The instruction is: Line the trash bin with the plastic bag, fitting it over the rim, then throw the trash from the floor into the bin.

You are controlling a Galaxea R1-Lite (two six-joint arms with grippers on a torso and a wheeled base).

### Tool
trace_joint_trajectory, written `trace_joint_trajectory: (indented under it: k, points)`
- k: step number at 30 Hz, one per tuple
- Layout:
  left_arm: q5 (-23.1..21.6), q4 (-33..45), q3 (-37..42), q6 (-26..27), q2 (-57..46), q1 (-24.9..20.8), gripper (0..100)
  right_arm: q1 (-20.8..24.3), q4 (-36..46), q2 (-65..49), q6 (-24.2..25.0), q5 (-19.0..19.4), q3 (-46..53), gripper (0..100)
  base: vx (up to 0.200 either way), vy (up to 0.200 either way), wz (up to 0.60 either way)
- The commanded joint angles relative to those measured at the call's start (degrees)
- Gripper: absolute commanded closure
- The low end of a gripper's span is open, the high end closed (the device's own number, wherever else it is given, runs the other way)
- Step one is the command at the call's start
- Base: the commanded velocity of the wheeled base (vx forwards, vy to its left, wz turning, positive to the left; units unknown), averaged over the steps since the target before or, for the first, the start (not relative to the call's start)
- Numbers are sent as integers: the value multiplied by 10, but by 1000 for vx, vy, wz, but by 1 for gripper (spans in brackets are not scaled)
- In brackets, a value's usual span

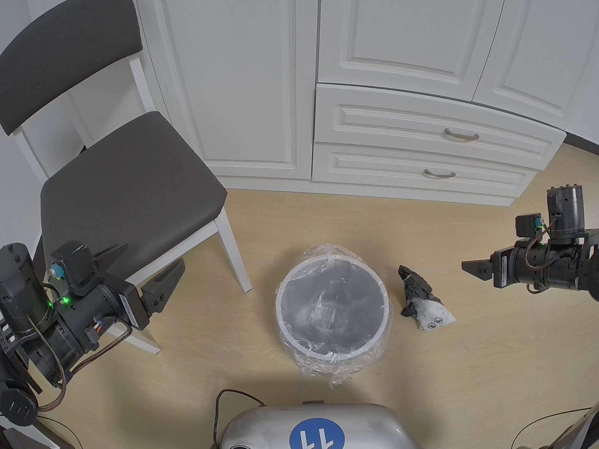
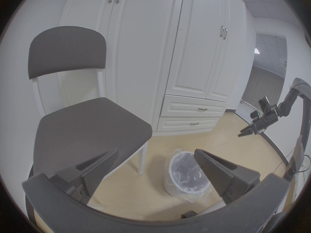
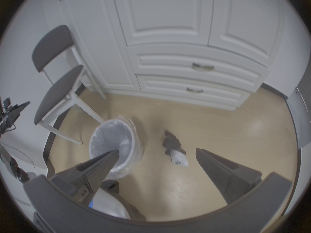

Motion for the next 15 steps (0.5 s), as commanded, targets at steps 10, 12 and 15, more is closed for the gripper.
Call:
trace_joint_trajectory:
  k: [10,12,15]
  points:
    - [41,0,-50,0,-15,49,0,-59,76,307,48,20,-141,0,0,0,0]
    - [41,0,-57,3,-16,55,0,-58,76,355,61,20,-160,0,0,0,0]
    - [42,0,-59,6,-16,57,0,-59,77,404,72,20,-190,0,0,0,0]
